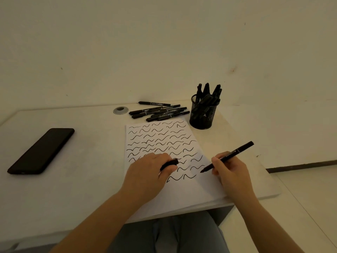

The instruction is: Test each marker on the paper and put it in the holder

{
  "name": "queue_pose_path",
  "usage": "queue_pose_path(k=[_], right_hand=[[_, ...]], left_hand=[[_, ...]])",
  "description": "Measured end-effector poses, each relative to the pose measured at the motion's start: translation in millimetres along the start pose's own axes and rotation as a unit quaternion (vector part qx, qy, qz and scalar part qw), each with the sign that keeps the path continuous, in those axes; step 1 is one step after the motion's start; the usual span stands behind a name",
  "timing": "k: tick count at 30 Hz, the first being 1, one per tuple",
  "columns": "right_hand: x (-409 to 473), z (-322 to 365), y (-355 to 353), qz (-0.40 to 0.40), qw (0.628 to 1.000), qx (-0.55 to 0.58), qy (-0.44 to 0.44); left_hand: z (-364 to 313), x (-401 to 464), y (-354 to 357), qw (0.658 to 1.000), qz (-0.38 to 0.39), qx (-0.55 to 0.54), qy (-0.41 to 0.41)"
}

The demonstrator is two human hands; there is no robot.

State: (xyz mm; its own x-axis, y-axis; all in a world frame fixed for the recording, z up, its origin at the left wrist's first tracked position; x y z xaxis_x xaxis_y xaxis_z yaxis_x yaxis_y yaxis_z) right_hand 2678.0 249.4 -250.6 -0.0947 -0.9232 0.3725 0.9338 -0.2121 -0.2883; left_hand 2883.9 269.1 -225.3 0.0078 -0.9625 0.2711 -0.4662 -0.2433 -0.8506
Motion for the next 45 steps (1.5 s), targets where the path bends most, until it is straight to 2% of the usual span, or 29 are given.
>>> queue_pose_path(k=[4,10,15,19,22,26,30,45], right_hand=[[0.1,-4.0,-5.9,-0.010,1.000,-0.012,-0.023],[0.5,-0.1,10.5,0.084,0.994,-0.029,-0.070],[0.2,-7.0,-2.0,0.032,0.996,-0.066,-0.056],[-0.2,1.1,-20.4,-0.043,0.991,-0.094,-0.081],[-1.6,7.2,-24.3,-0.076,0.993,-0.044,-0.074],[-5.6,14.3,-11.0,-0.046,0.996,0.070,-0.043],[-13.1,16.4,10.6,-0.024,0.976,0.214,0.026],[-18.4,19.5,35.5,0.015,0.970,0.239,0.043]], left_hand=[[3.6,-2.3,4.8,1.000,0.002,0.011,-0.014],[10.0,-4.8,10.0,0.999,0.018,0.022,-0.033],[11.2,-2.9,11.1,0.998,0.029,0.025,-0.044],[11.6,-2.1,12.0,0.998,0.036,0.024,-0.046],[8.6,-4.2,10.4,0.999,0.028,0.014,-0.038],[-2.3,-10.0,8.6,0.999,0.027,-0.028,-0.022],[-7.1,-13.6,7.7,0.999,0.033,-0.036,-0.016],[-11.5,-18.2,3.0,0.997,0.044,-0.062,-0.013]])
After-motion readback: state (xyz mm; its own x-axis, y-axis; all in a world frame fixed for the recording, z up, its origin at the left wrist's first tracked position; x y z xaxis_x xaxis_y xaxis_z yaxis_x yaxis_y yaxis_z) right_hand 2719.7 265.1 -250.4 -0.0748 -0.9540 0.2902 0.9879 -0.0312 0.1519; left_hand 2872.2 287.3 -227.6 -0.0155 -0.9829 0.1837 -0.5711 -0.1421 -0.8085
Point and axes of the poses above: each hand's wrist, its own x-axis towards the middle knuckle, its own y-axis out of the palm, z = x × y, the point moved 7 cm from there along x, towards the middle knuckle, and after that the axes turned 15 degrees about -y, right-handed, at the moved point
